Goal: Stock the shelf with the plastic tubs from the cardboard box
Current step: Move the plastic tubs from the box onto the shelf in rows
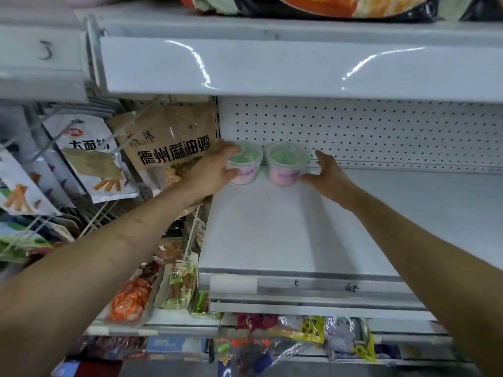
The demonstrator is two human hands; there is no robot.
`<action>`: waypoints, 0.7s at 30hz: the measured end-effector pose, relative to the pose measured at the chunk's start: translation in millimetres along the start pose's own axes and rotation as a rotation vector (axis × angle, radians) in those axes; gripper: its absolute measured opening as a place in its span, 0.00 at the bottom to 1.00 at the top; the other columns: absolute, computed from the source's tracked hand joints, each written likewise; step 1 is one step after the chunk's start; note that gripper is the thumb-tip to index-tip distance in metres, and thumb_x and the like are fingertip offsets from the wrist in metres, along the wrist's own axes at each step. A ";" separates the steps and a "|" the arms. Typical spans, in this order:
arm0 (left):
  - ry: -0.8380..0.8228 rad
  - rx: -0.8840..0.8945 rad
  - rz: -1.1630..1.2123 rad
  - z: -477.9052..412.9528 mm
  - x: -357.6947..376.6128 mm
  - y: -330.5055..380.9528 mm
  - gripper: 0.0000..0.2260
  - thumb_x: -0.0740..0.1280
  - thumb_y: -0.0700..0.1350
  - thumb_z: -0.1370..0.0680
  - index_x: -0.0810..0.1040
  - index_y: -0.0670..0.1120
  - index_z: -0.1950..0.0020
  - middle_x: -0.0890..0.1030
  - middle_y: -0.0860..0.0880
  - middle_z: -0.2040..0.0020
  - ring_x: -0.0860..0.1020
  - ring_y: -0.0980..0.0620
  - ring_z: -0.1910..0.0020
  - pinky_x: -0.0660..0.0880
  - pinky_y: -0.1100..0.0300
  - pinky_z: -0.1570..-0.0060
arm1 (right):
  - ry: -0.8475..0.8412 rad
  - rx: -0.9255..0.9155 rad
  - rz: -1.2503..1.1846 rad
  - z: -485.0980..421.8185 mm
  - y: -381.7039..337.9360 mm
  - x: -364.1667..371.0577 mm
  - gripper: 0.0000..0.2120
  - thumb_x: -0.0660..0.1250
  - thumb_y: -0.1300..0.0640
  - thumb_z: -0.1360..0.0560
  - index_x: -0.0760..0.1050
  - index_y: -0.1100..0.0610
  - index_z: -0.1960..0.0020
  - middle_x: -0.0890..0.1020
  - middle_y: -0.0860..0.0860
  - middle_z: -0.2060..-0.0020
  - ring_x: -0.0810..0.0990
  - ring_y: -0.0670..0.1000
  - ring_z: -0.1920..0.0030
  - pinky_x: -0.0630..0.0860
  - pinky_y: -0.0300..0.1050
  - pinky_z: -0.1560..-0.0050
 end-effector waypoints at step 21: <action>-0.087 0.688 -0.233 56.6 153.1 274.9 0.32 0.71 0.62 0.25 0.73 0.45 0.26 0.73 0.44 0.26 0.71 0.40 0.30 0.72 0.43 0.38 | 0.505 0.282 0.710 270.0 93.1 -85.9 0.37 0.71 0.42 0.27 0.67 0.57 0.24 0.70 0.59 0.25 0.70 0.64 0.27 0.69 0.62 0.29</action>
Point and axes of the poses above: each hand's wrist, its own z-axis away from the middle knuckle, its own x-axis out of the palm, y = z × x, the point moved 4 cm from there along -z, towards the middle knuckle
